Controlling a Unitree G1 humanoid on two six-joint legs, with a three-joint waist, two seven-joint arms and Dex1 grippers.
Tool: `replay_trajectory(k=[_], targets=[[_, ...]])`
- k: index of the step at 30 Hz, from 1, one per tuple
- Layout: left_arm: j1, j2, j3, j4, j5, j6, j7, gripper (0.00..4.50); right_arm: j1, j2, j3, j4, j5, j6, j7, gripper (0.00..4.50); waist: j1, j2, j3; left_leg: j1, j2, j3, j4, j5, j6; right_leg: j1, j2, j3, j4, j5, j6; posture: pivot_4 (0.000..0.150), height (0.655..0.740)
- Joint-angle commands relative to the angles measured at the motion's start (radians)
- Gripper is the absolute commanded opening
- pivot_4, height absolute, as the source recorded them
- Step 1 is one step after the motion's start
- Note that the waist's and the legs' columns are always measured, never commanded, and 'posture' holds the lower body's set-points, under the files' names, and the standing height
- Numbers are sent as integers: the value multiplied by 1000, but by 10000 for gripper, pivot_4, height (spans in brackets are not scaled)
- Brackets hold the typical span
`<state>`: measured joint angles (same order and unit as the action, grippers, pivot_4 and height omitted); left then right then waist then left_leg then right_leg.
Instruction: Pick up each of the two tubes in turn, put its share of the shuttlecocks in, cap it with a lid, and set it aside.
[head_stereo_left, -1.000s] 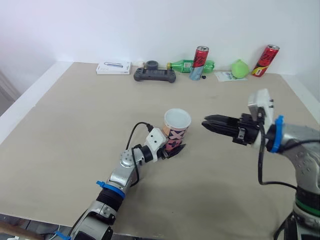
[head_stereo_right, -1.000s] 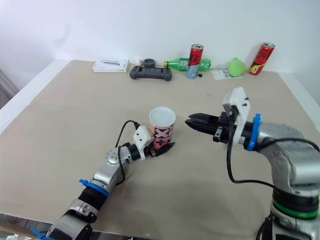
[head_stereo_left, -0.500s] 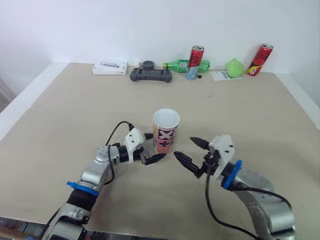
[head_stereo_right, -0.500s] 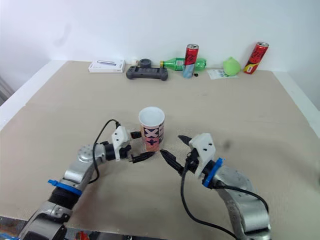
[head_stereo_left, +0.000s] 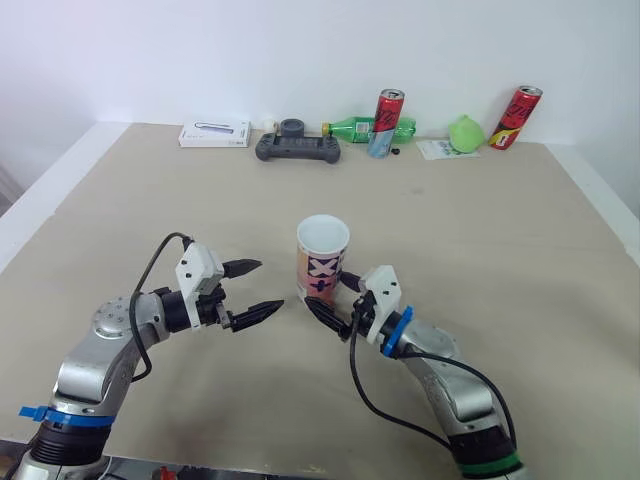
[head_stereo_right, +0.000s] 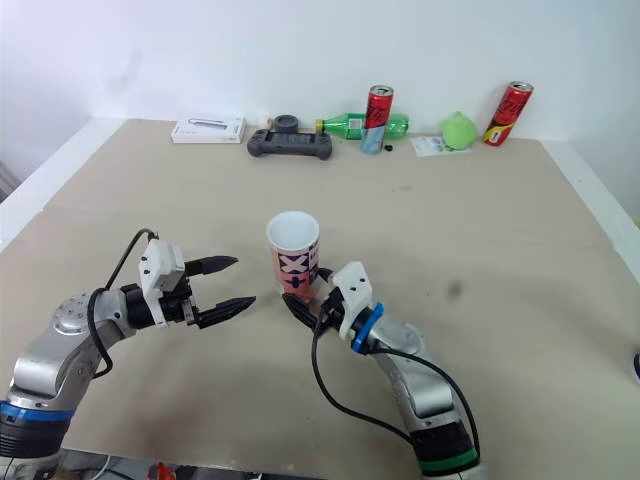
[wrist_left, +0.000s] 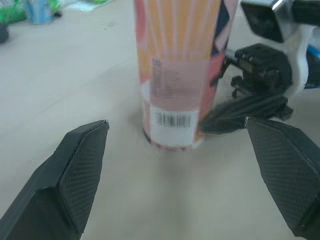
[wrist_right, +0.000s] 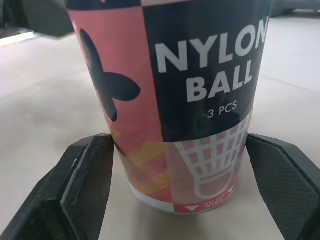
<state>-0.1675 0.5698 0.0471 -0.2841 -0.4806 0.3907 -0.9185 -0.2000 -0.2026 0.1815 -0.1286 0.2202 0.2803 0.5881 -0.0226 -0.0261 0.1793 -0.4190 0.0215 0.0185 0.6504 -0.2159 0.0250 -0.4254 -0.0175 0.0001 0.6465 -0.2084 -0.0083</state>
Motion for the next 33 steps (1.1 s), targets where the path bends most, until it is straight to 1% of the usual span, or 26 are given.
replay_trajectory(k=[1, 7, 14, 15, 16, 17, 18, 22, 28, 33], targets=[[3, 10, 50, -49, -20, 1, 36, 45000, -69, 34, 11, 75, -10, -62, 4, 44356, -1, -1, 0, 0, 0, 0, 0, 0, 0, 0, 0, 0, 0, 0, 0, 1500, 7395], [54, 18, 64, -69, -2, -12, 68, 45000, -172, 98, 25, 261, -42, -152, -4, 44356, -2, -1, 0, 2, 4, 2, -1, 1, -1, 0, 3, 1, 0, 2, -3, 1500, 7395], [63, 18, 58, -76, 3, -20, 88, 45000, -195, 120, 27, 328, -50, -200, 18, 44356, -2, -1, 0, 4, 5, 5, -4, 1, -2, -1, 4, 3, 0, 2, -4, 1500, 7395], [61, 18, 57, -70, 6, -24, 89, 45000, -194, 120, 24, 323, -44, -196, 22, 38045, -2, -1, 0, 5, 5, 6, -4, 1, -2, -1, 4, 4, 0, 2, -4, 1500, 7395], [58, 17, 57, -64, 8, -27, 90, 45000, -192, 118, 25, 318, -43, -194, 27, 36824, -1, -1, 0, 6, 5, 7, -7, 2, -3, 0, 4, 5, 0, 2, -4, 1500, 7395], [52, 16, 55, -55, 12, -31, 91, 45000, -190, 118, 23, 315, -42, -193, 30, 33873, -1, -1, 0, 10, 5, 10, -11, 2, -4, 0, 5, 9, 0, 2, -5, 1500, 7395], [48, 14, 54, -49, 14, -34, 92, 45000, -187, 116, 22, 311, -37, -189, 36, 32224, -1, -1, 0, 11, 5, 10, -12, 2, -4, 0, 6, 10, 0, 2, -5, 1500, 7395], [38, 8, 42, -33, 22, -41, 91, 45000, -179, 112, 20, 291, -38, -179, 35, 27598, -1, -1, 0, 11, 6, 10, -13, 2, -4, 0, 10, 13, 0, 1, -7, 1500, 7395], [18, -3, 24, -19, 29, -46, 88, 45000, -150, 102, 13, 239, -33, -160, 34, 27598, -1, -1, 0, 12, 7, 10, -14, 2, -4, 0, 11, 13, 0, 0, -7, 1500, 7395], [-84, -49, -25, 44, 49, -58, 88, 45000, -54, 57, -93, 36, -3, -101, -59, 27598, 4, -2, 1, 11, 5, 10, -14, 2, -4, 0, 10, 14, 0, 0, -7, 1500, 7395]])
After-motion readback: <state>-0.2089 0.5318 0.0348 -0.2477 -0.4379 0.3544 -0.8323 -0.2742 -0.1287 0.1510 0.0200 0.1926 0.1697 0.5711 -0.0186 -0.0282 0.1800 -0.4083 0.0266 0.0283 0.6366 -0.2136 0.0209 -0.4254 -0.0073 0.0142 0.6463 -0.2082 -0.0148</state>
